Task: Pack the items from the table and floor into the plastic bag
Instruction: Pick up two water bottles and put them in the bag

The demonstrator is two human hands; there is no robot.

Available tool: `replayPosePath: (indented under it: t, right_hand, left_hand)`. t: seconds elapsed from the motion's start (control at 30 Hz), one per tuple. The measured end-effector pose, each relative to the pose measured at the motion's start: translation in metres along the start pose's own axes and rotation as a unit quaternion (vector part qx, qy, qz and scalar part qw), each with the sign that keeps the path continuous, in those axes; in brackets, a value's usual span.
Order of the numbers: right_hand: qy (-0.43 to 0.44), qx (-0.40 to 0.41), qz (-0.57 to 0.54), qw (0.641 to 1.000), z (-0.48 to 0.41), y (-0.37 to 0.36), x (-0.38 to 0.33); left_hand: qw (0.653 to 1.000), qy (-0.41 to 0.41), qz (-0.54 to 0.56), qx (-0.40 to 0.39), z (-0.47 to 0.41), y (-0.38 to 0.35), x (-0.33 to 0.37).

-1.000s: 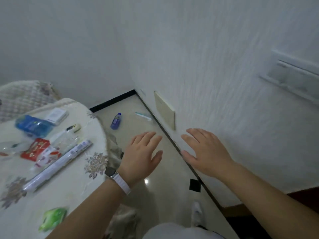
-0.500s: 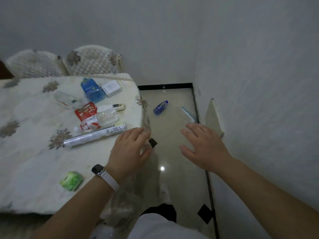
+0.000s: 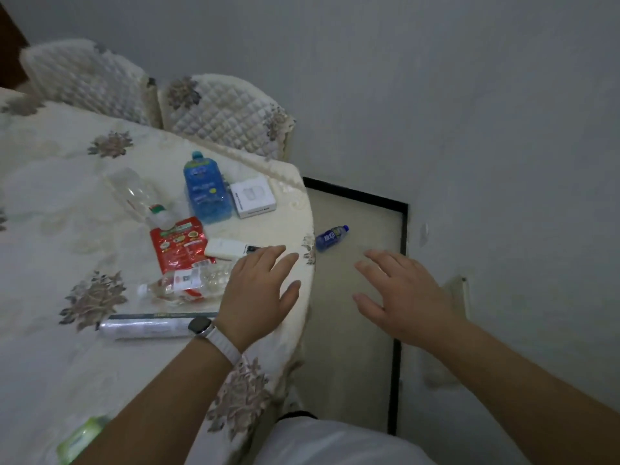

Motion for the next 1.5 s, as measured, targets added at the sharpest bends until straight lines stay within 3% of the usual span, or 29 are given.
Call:
replayPosePath:
  t: [0.3, 0.63, 0.8, 1.03, 1.23, 1.5]
  right_hand:
    - [0.135, -0.02, -0.026, 0.99, -0.134, -0.028, -0.009]
    - [0.283, -0.043, -0.091, 0.954, -0.251, -0.076, -0.014]
    - [0.353, -0.052, -0.122, 0.926, -0.312, -0.099, 0.007]
    - [0.395, -0.115, -0.147, 0.9, -0.39, -0.129, 0.036]
    - [0.389, -0.155, -0.166, 0.893, -0.419, -0.144, 0.024]
    - [0.185, -0.214, -0.271, 0.92, -0.44, -0.154, 0.008]
  left_hand:
    - [0.988, 0.154, 0.004, 0.019, -0.015, 0.014, -0.075]
    - [0.935, 0.348, -0.033, 0.063, -0.008, 0.003, -0.116]
    - [0.885, 0.459, -0.058, 0.056, -0.024, -0.007, -0.104]
    - [0.781, 0.615, -0.044, 0.096, -0.052, -0.023, -0.073]
    - [0.709, 0.688, 0.011, 0.156, -0.067, -0.036, -0.051]
    - [0.61, 0.751, 0.144, 0.21, -0.068, -0.072, -0.061]
Point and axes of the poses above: each hand's wrist, its own z-axis away from the middle knuckle, its own y-axis out of the back of the hand, x = y × z, the point moved 2 cm from there along -z, towards the middle knuckle, and after that the axes turned 12 degrees about y, right-handed, at the moved point
